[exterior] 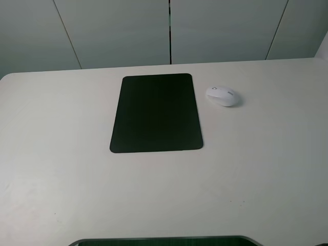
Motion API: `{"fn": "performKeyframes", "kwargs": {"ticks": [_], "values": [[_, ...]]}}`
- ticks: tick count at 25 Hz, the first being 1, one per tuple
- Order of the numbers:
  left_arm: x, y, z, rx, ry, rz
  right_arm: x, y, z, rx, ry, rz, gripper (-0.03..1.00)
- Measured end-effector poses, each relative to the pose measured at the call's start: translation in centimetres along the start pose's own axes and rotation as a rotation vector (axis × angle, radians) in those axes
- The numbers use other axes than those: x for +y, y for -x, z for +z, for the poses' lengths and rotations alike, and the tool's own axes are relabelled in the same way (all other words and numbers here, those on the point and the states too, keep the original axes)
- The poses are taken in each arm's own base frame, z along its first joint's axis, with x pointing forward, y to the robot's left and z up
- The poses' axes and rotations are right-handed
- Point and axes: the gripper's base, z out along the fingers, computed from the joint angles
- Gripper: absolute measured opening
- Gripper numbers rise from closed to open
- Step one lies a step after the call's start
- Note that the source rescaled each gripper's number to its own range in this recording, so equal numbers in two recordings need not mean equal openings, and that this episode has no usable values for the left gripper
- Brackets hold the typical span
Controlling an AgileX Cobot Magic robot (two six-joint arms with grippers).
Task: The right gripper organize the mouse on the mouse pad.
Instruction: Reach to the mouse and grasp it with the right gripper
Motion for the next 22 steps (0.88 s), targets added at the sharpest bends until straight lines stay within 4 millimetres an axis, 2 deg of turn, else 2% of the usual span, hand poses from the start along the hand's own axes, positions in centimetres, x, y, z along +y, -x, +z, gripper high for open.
{"fn": "performKeyframes", "kwargs": {"ticks": [22], "values": [[0.0,0.0,0.0,0.0,0.0,0.0,0.0,0.02,0.0,-0.002,0.0,0.0,1.0]]}}
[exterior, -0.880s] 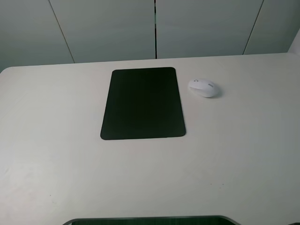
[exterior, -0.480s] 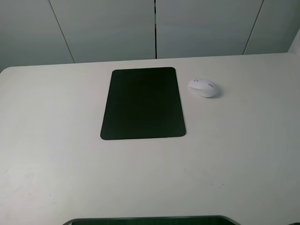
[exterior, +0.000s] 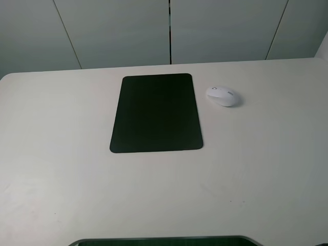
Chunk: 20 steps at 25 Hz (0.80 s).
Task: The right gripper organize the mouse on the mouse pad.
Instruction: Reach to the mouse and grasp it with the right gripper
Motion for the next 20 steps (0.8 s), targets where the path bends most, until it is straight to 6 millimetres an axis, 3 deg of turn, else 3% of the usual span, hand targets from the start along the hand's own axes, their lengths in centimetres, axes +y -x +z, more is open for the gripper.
{"fn": "performKeyframes", "kwargs": {"ticks": [20], "values": [[0.0,0.0,0.0,0.0,0.0,0.0,0.0,0.0,0.0,0.0,0.0,0.0,1.0]]}}
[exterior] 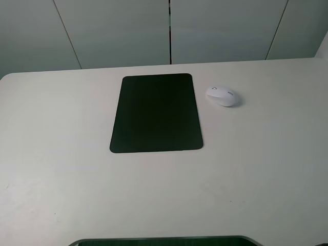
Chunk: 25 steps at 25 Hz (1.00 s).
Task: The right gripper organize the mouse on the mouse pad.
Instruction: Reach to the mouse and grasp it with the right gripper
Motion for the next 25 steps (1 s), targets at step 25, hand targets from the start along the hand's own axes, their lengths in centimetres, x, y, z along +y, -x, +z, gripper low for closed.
{"fn": "performKeyframes", "kwargs": {"ticks": [25], "values": [[0.0,0.0,0.0,0.0,0.0,0.0,0.1,10.6,2.7,0.269,-0.017,0.002,1.0]]}}
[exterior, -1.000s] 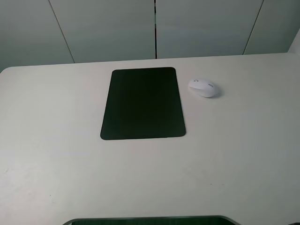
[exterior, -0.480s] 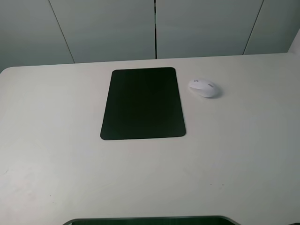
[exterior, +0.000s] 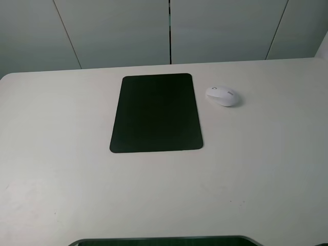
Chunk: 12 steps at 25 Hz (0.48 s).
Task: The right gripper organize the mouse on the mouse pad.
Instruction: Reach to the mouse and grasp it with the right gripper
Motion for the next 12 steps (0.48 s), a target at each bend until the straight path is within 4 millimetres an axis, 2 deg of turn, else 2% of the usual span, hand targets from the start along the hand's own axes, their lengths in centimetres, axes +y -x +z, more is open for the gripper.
{"fn": "performKeyframes", "kwargs": {"ticks": [4,12], "values": [[0.0,0.0,0.0,0.0,0.0,0.0,0.0,2.6,2.5,0.073,-0.009,0.031,1.0],[0.0,0.0,0.0,0.0,0.0,0.0,-0.1,6.1,9.6,0.276,-0.027,0.031,1.0]]}}
